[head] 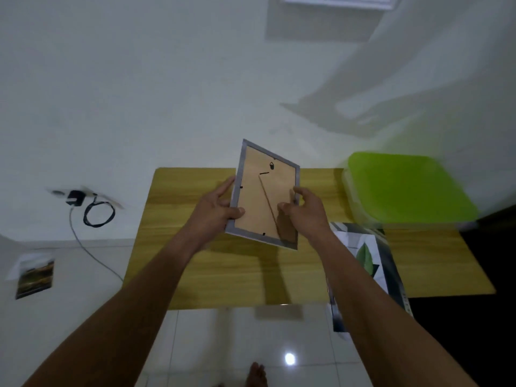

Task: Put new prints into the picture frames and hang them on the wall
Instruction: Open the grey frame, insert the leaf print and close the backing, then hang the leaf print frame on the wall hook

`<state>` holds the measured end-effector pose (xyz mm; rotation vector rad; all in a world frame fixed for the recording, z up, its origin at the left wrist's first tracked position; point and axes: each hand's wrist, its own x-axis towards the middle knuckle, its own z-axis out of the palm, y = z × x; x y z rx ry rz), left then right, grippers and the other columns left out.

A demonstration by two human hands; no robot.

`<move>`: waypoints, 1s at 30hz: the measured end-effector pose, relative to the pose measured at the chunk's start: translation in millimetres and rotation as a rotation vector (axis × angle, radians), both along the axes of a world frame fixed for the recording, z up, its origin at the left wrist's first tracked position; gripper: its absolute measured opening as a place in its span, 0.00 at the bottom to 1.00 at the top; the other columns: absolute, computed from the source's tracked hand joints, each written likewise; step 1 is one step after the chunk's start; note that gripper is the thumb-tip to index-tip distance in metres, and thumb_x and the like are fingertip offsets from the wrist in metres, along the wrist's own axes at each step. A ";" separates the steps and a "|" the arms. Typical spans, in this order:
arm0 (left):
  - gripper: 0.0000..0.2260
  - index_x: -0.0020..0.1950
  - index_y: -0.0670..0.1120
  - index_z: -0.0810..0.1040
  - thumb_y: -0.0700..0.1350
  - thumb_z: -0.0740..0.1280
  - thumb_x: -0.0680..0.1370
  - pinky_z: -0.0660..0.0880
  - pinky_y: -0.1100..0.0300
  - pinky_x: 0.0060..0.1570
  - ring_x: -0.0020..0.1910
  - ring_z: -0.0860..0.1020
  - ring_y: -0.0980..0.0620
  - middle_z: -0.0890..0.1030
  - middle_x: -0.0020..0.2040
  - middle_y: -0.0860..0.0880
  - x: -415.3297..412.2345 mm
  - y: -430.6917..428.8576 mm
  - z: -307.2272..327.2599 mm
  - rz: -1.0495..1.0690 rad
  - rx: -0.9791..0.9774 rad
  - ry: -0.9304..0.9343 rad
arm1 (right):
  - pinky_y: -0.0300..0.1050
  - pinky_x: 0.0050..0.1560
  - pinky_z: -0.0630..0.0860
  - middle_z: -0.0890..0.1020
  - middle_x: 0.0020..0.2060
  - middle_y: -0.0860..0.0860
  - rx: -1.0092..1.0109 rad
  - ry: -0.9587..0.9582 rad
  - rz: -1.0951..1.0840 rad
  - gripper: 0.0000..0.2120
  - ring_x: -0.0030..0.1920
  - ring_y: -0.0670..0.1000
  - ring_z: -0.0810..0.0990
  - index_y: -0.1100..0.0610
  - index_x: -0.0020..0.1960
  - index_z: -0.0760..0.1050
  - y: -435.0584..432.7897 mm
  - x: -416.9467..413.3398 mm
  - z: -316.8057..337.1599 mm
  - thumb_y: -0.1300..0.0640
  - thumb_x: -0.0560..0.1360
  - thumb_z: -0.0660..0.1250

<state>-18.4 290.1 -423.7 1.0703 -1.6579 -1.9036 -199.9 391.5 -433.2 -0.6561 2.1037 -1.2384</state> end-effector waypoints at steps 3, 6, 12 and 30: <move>0.35 0.77 0.55 0.63 0.32 0.70 0.75 0.79 0.61 0.47 0.46 0.84 0.56 0.85 0.50 0.50 -5.6 15.5 26.7 -0.068 -0.212 -0.065 | 0.44 0.56 0.73 0.78 0.61 0.49 -0.056 0.050 0.041 0.22 0.59 0.48 0.78 0.52 0.70 0.73 -11.9 17.2 39.4 0.45 0.79 0.65; 0.34 0.76 0.53 0.64 0.32 0.68 0.74 0.80 0.55 0.46 0.47 0.84 0.55 0.86 0.49 0.51 -10.7 35.1 40.3 -0.099 -0.301 -0.007 | 0.54 0.66 0.73 0.72 0.71 0.51 -0.108 -0.012 0.058 0.31 0.68 0.53 0.73 0.51 0.75 0.66 -20.8 33.4 71.1 0.39 0.77 0.66; 0.30 0.70 0.53 0.73 0.35 0.71 0.70 0.80 0.60 0.52 0.52 0.82 0.62 0.83 0.50 0.64 -23.0 69.5 65.4 -0.162 -0.476 0.051 | 0.61 0.52 0.81 0.79 0.55 0.52 -0.276 -0.081 -0.051 0.30 0.50 0.54 0.81 0.42 0.76 0.61 1.8 33.5 98.9 0.55 0.77 0.65; 0.41 0.75 0.68 0.56 0.35 0.71 0.75 0.81 0.52 0.46 0.49 0.81 0.45 0.81 0.53 0.49 -18.3 9.1 150.5 -0.202 -0.313 0.056 | 0.48 0.39 0.80 0.84 0.54 0.58 -0.662 -0.188 -0.101 0.26 0.42 0.56 0.84 0.37 0.70 0.70 83.7 -7.3 166.8 0.65 0.82 0.59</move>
